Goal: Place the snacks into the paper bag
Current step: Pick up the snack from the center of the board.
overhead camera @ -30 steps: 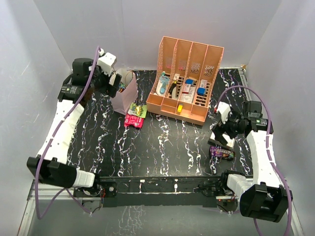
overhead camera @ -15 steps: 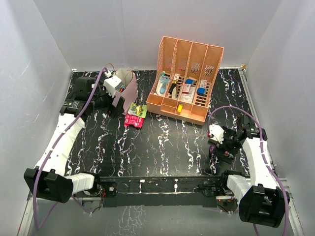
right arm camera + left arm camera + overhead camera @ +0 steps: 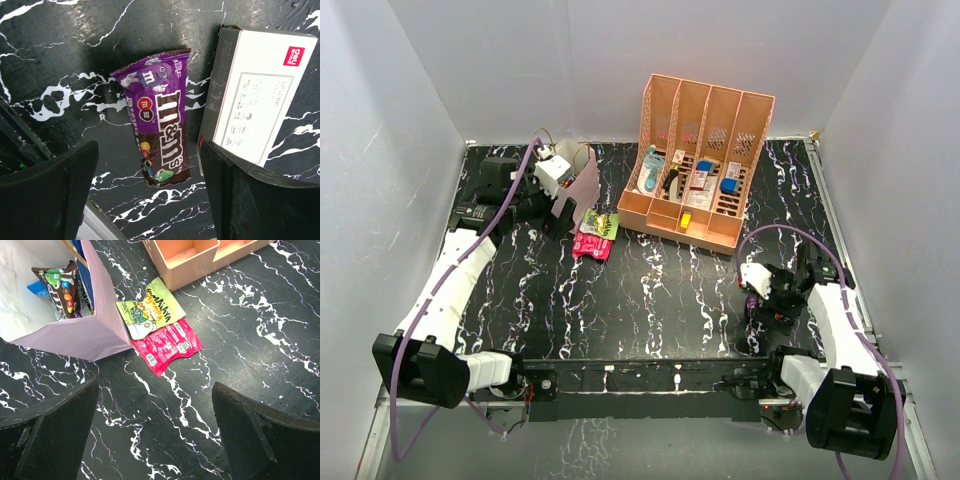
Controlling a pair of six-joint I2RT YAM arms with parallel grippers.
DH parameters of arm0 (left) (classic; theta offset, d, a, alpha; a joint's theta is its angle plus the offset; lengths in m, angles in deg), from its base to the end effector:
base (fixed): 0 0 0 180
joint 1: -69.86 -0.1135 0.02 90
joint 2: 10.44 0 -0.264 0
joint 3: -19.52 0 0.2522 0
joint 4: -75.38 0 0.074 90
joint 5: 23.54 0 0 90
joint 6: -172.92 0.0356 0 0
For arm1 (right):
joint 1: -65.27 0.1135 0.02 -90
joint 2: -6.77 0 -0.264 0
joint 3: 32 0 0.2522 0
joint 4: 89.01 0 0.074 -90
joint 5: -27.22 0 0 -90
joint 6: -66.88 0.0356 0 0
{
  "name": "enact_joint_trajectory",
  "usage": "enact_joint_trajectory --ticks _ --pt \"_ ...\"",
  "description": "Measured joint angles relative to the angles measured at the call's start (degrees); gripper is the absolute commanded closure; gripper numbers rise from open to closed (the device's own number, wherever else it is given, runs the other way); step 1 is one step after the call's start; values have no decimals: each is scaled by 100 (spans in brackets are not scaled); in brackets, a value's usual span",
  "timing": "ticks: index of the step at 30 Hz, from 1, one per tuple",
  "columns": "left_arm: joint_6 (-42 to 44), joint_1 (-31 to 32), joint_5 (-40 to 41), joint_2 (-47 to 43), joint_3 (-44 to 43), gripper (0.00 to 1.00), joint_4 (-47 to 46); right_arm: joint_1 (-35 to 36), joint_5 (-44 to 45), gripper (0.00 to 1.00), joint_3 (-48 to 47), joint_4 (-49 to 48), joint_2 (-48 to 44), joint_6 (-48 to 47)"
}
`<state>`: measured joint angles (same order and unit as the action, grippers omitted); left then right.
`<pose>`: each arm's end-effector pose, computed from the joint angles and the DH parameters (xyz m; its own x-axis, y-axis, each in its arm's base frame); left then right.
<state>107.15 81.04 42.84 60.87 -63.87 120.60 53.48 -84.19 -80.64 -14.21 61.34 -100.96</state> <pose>0.2634 -0.0666 0.3581 -0.2811 0.4388 -0.8535 0.6822 0.7168 0.1439 0.1349 -0.0149 0.1968 -0.3332 -0.8602 -0.3861 -0.9165 0.3916 -0.0816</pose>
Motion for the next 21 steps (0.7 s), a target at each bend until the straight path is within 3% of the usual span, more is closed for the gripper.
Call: enact_joint_trajectory --ticks 11,21 --pt "17 70 -136 31 146 7 -181 0 251 18 278 -643 505 -7" --pt "26 170 -151 188 284 8 -269 0 435 36 437 -942 798 24"
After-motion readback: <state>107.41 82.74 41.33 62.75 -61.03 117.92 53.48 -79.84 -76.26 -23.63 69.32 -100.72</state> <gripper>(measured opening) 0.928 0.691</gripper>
